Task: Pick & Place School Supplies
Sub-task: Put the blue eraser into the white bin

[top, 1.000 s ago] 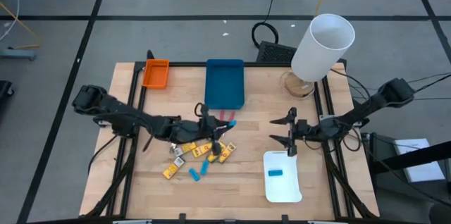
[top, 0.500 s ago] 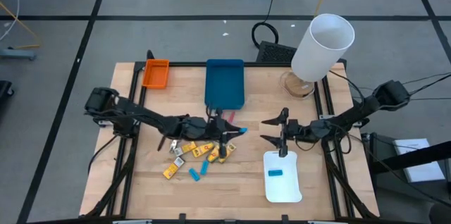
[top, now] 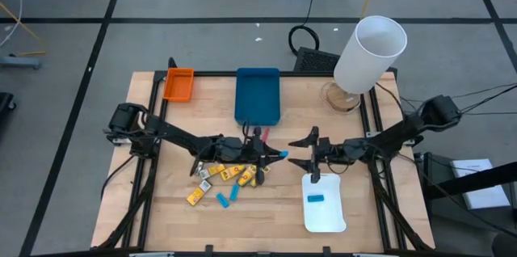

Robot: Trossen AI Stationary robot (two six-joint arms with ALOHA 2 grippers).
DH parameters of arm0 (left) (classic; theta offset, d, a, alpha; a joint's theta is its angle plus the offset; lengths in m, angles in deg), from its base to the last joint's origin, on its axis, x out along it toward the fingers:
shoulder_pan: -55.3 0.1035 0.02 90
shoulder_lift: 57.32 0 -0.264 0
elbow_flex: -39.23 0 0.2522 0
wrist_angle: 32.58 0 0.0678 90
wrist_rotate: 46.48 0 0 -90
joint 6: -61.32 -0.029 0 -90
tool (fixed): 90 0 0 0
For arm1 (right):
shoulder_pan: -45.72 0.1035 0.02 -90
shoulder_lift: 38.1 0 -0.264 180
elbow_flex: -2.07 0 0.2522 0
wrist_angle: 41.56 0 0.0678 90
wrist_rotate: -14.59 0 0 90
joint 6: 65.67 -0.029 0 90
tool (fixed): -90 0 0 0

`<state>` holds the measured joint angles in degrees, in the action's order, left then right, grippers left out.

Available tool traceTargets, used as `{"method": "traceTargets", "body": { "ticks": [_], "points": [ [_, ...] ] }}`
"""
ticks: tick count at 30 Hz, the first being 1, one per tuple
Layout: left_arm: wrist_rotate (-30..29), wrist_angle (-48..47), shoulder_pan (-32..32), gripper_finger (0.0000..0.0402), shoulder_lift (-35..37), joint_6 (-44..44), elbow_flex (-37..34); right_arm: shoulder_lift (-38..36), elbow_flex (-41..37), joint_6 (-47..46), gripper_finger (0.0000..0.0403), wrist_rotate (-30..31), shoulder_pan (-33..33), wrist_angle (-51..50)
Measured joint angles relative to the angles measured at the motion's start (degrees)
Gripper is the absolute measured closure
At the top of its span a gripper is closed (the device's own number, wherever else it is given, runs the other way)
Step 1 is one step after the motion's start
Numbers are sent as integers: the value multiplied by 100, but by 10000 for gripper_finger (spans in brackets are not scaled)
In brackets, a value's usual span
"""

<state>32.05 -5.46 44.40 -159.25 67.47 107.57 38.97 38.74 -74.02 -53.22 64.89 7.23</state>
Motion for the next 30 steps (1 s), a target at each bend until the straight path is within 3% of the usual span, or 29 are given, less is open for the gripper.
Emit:
{"method": "traceTargets", "body": {
  "ticks": [13,30],
  "points": [
    [100,-29,-23,368,2,48,2,539,475,3,156,-445,-45,24],
    [98,-33,-85,363,4,63,2,394,473,20,240,-446,-45,-149]
  ]
}}
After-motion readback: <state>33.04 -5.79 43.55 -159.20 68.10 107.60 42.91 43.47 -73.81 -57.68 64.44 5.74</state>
